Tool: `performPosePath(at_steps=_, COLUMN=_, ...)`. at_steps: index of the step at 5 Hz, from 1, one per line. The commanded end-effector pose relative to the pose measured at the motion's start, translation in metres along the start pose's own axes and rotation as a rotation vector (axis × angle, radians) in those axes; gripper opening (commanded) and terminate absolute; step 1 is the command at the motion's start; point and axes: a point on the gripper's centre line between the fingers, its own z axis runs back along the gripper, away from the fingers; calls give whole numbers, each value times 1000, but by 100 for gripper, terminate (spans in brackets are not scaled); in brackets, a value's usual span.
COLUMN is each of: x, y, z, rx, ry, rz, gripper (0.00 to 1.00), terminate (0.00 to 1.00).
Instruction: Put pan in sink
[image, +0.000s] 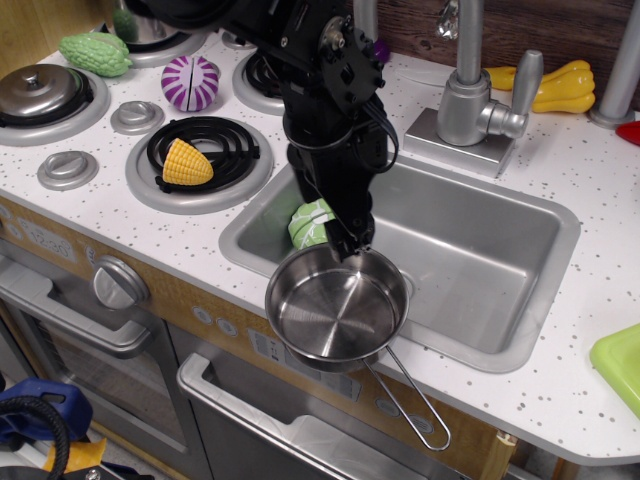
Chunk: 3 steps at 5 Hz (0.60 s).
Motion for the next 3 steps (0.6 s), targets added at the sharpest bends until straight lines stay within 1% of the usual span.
performPosePath(at_steps=1, x=7, y=2, z=-11, rx=-27, ry=-70, rz=-32, gripper=100, terminate=0)
performPosePath(at_steps=2, x=9, y=2, z=-20, rx=-49, ry=-75, rz=-62, gripper=100, terminate=0)
performPosePath(at_steps=3, x=4, y=6, z=-28, rx=-71, ry=-57, rz=-77, gripper=100, terminate=0)
